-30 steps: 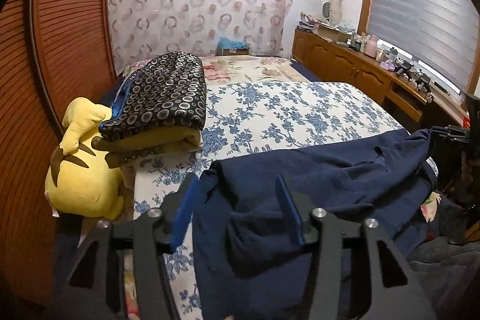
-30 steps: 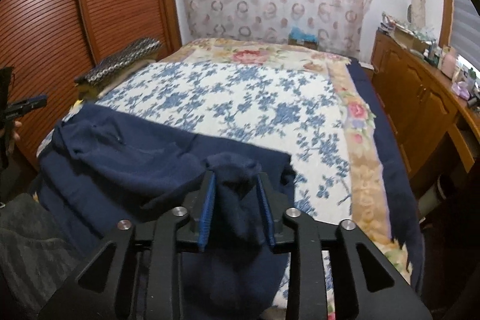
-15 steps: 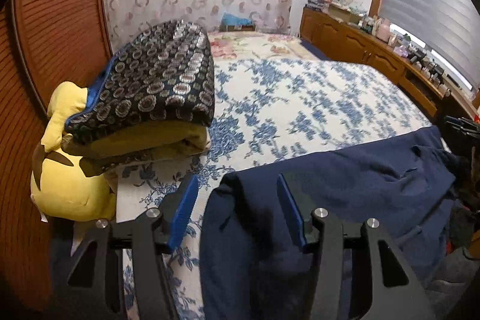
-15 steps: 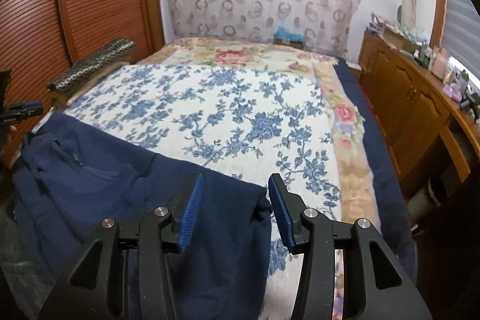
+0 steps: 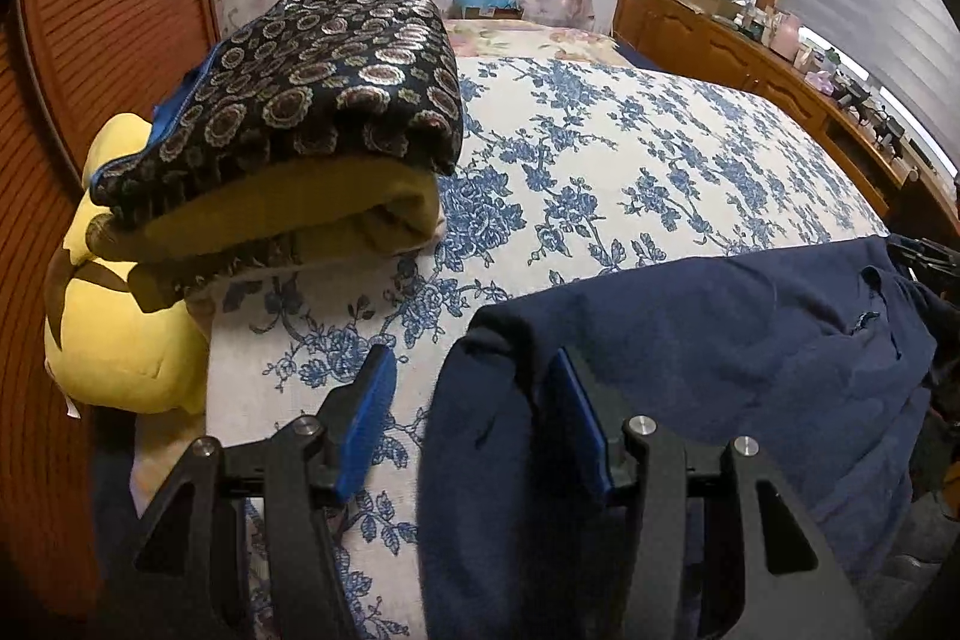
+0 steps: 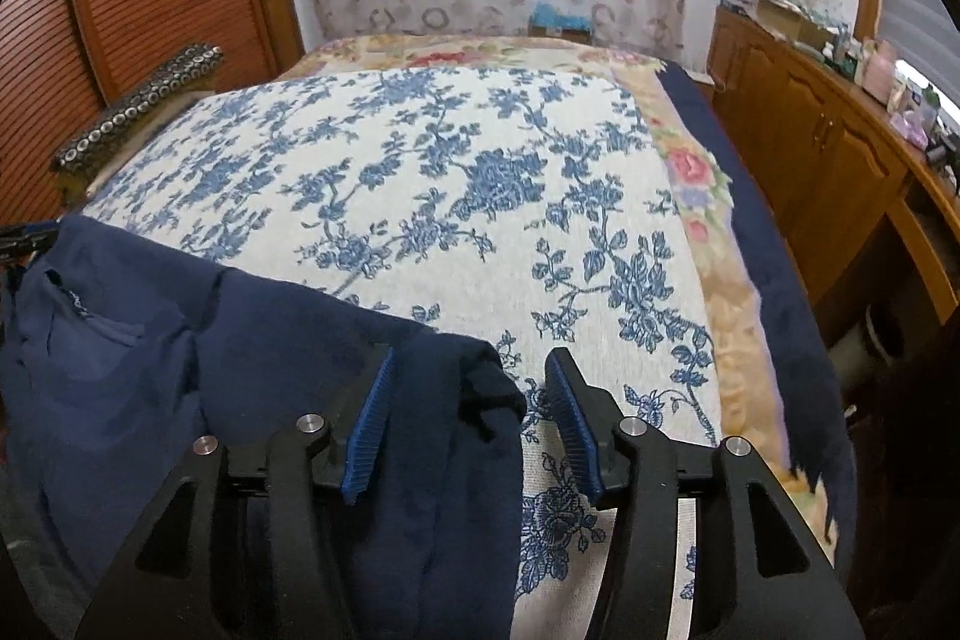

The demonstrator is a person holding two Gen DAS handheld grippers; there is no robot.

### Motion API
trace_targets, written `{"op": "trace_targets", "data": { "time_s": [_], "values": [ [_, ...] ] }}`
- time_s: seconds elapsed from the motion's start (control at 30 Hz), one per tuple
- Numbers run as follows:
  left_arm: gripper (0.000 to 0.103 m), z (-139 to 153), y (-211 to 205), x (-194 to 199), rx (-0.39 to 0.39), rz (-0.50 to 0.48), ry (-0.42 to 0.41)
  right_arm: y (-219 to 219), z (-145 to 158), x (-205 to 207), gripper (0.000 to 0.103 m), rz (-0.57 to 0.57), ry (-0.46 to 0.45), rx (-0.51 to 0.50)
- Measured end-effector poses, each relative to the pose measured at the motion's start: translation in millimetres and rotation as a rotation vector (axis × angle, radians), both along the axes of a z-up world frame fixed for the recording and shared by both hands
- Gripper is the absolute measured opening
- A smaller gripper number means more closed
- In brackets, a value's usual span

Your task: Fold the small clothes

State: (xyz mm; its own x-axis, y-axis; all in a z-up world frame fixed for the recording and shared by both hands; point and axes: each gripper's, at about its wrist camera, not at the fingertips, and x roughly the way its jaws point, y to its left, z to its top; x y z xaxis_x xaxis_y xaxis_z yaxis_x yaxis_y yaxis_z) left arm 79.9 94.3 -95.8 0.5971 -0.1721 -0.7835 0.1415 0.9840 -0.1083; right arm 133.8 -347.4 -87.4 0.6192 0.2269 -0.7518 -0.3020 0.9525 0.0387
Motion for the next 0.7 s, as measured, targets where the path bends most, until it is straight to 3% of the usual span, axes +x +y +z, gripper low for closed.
{"op": "trace_targets", "data": {
  "time_s": [0.13, 0.27, 0.6, 0.7],
  "values": [
    [0.054, -1.0, -2.0, 2.9, 0.001, -0.009, 0.005, -2.2, -1.3, 2.7, 0.062, -0.027, 0.004, 0.005],
    [0.054, -0.4, 0.1, 5.4, -0.014, -0.008, 0.011, -0.9, -1.8, 3.8, 0.063, -0.026, 0.008, -0.007],
    [0.054, 1.8, -5.3, 7.6, -0.024, -0.01, 0.015, -1.4, -2.7, 3.1, 0.063, -0.004, 0.021, 0.036],
    [0.054, 1.3, -6.8, 9.1, -0.027, -0.01, 0.017, 5.0, -3.3, 1.6, 0.058, 0.028, 0.028, 0.034]
  ]
}}
